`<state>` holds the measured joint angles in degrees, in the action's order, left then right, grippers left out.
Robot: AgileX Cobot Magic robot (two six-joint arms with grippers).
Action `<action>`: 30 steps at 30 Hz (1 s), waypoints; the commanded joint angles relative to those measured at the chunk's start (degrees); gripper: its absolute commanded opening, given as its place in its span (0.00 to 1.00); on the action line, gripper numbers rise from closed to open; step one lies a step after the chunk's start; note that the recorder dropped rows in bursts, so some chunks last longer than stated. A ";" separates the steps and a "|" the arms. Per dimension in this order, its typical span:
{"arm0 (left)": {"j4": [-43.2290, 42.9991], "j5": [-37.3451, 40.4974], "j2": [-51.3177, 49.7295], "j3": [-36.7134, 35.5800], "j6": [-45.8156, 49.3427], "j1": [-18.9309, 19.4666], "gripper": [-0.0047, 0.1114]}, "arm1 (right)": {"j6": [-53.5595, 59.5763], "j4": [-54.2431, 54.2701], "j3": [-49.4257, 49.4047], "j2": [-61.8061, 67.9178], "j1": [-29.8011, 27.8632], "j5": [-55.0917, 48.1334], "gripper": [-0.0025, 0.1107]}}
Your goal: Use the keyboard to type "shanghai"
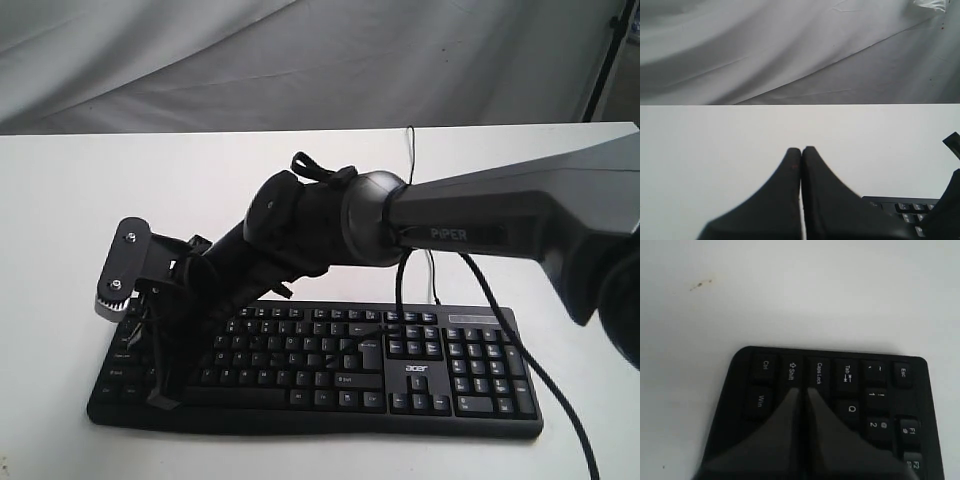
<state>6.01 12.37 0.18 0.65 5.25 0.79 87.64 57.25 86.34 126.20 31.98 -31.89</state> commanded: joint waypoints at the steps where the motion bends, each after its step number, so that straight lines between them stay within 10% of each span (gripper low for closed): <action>1: 0.23 -0.14 -0.18 -0.03 -0.07 -0.23 0.05 | 0.11 -0.60 -0.25 0.16 0.08 1.26 0.02; 30: 0.23 -0.14 -0.18 -0.03 -0.07 -0.23 0.05 | 0.68 -2.55 -0.25 1.53 0.08 0.60 0.02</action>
<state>6.01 12.37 0.18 0.65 5.25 0.79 87.76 54.05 86.21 127.90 31.98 -30.63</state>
